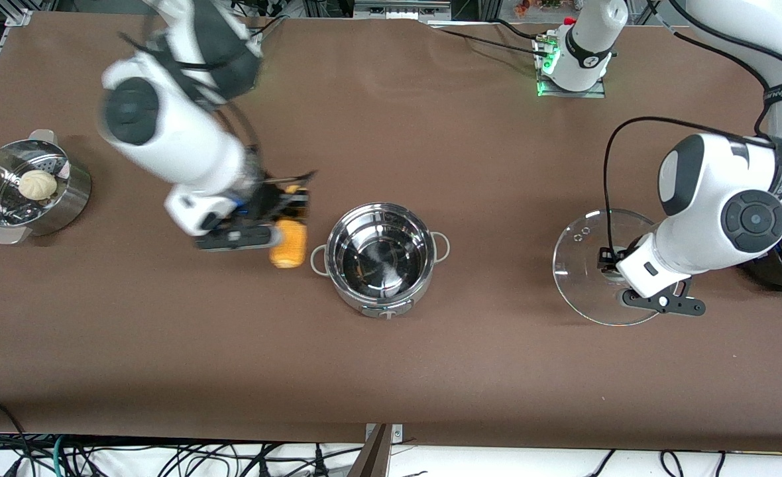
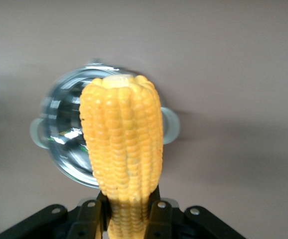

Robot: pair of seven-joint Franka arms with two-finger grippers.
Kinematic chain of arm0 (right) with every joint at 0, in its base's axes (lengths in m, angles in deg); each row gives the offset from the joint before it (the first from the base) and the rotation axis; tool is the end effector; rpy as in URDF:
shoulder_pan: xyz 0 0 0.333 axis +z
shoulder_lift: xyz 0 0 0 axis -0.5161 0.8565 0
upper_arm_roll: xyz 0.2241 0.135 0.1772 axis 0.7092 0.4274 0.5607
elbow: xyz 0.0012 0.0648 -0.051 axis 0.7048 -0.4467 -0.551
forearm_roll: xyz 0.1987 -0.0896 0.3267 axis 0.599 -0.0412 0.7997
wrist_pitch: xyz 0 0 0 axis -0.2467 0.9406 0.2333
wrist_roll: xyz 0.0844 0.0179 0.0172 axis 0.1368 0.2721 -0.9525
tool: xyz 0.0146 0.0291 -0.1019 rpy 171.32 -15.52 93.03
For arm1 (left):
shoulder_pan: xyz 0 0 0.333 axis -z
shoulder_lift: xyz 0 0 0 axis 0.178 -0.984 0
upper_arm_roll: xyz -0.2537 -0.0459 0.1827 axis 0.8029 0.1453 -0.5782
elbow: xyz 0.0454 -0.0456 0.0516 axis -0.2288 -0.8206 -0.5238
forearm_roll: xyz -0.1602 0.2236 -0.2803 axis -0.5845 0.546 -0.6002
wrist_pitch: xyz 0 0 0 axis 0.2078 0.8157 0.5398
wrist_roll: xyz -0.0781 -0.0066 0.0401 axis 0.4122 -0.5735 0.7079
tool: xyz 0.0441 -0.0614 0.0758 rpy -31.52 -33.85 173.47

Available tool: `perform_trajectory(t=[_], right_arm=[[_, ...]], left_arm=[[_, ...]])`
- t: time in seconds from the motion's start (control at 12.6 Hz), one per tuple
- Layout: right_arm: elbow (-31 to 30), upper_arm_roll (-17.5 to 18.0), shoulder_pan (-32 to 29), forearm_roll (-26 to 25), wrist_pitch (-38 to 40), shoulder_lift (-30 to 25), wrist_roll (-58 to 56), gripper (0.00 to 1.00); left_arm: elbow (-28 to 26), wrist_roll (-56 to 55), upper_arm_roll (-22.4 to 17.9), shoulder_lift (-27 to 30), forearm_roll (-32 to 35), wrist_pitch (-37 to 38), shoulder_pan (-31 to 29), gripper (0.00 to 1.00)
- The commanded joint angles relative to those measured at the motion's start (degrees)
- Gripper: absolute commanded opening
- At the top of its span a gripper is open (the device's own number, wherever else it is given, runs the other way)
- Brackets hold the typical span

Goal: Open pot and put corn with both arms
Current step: 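Lift the glass lid off the pot while the right gripper lifts the corn, then lower the corn into the pot while the left gripper sets the lid down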

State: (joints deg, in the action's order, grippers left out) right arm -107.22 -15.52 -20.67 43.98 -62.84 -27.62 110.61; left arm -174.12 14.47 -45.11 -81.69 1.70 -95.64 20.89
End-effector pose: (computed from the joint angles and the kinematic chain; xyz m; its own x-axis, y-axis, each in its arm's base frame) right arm 0.6038 0.3658 0.4856 0.9998 0.0168 -0.0079 0.0143 -0.9689 -0.2469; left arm 0.6739 -0.0730 0.3842 0.9835 -0.1453 -0.1079 -0.1502 -0.9879 -0.0388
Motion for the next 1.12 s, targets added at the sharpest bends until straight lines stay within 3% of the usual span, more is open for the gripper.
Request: perform_trajectory(t=[0.0, 0.24, 0.48, 0.56, 0.64, 0.72, 0.8, 0.88, 0.96, 1.04], right_arm=[[2.7, -0.3, 5.6, -0.5, -6.7, 6.4, 3.7, 0.05], [2.7, -0.3, 8.1, -4.6, -8.5, 11.1, 3.8, 0.05], [2.7, -0.6, 8.1, -4.9, -10.2, 14.3, 3.7, 0.05], [2.7, -0.8, 8.1, -4.9, -11.4, 15.3, 3.6, 0.06], [2.7, -0.8, 8.1, -4.9, -12.7, 16.7, 3.6, 0.07], [2.7, -0.9, 8.1, -5.0, -14.2, 17.9, 3.6, 0.08], [2.7, -0.9, 8.1, -5.3, -15.8, 19.0, 3.7, 0.19], [2.6, -0.9, 8.2, -5.7, -16.4, 19.4, 3.9, 0.51], [2.4, -0.9, 8.2, -6.3, -16.4, 19.4, 3.8, 1.00], [2.4, -0.9, 8.2, -7.8, -16.0, 19.2, 3.8, 1.00]], left_arm=[[-14.1, 1.7, 1.0, 4.9, 0.2, -10.1, -1.1, 0.02], [-24.6, 1.7, 1.2, 4.9, 0.0, -22.3, -1.0, 0.03], [-27.3, 1.7, 1.2, 3.5, -0.1, -26.4, -1.0, 0.11], [-27.3, 1.7, 1.2, 3.5, -0.1, -26.5, -0.9, 0.29], [-27.2, 1.7, 1.7, 3.4, -0.1, -26.4, -0.9, 0.76], [-27.0, 1.6, 1.7, 3.5, -0.1, -25.8, -0.9, 1.00], [-26.5, 1.3, 2.0, 4.3, -0.1, -24.9, -0.9, 1.00], [-25.6, 1.0, 2.0, 6.0, -0.1, -22.4, -0.7, 1.00], [-24.1, 0.9, 2.1, 7.9, -0.2, -19.1, -0.6, 1.00], [-22.2, 0.8, 2.1, 10.5, -0.2, -15.1, -0.6, 1.00]])
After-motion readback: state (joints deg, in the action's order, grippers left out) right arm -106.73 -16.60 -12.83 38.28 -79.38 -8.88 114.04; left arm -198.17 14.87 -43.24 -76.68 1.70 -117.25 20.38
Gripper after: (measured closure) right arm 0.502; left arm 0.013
